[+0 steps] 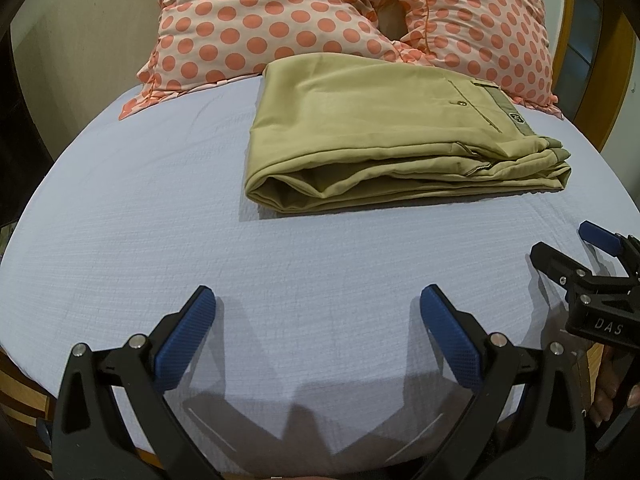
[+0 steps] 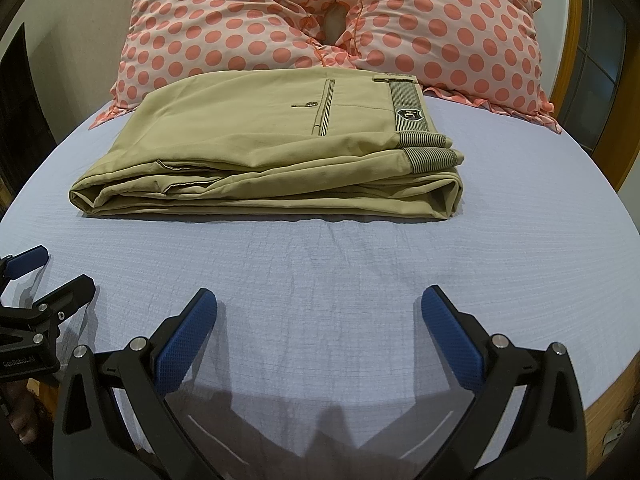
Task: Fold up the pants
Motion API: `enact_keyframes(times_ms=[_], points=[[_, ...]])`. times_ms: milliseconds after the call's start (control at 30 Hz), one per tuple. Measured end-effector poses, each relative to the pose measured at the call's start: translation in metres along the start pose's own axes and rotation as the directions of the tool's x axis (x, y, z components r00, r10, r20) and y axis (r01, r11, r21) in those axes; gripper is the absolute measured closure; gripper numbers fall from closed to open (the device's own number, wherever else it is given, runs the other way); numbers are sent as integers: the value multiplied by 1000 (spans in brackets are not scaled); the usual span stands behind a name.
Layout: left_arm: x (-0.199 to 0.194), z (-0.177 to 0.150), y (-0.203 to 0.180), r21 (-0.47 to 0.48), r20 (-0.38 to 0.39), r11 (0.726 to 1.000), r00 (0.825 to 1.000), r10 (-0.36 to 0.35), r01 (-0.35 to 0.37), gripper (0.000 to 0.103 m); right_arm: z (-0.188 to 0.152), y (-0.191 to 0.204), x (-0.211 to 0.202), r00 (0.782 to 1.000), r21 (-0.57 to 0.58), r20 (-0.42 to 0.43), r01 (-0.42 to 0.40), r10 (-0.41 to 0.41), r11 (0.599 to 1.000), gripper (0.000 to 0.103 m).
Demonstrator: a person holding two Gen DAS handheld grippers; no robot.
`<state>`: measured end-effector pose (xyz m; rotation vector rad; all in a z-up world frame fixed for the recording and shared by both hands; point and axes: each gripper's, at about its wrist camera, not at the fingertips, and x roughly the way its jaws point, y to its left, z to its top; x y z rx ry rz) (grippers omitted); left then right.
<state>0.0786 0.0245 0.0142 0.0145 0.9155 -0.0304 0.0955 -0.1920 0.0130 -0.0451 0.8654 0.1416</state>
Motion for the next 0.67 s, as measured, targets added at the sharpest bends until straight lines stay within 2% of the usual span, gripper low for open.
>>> enact_keyframes(times_ms=[667], points=[[1,1,1,0,-4,1000,1000,1,-1,2,1,-1,1,1000,-1,-2,-1,1,1000,1]])
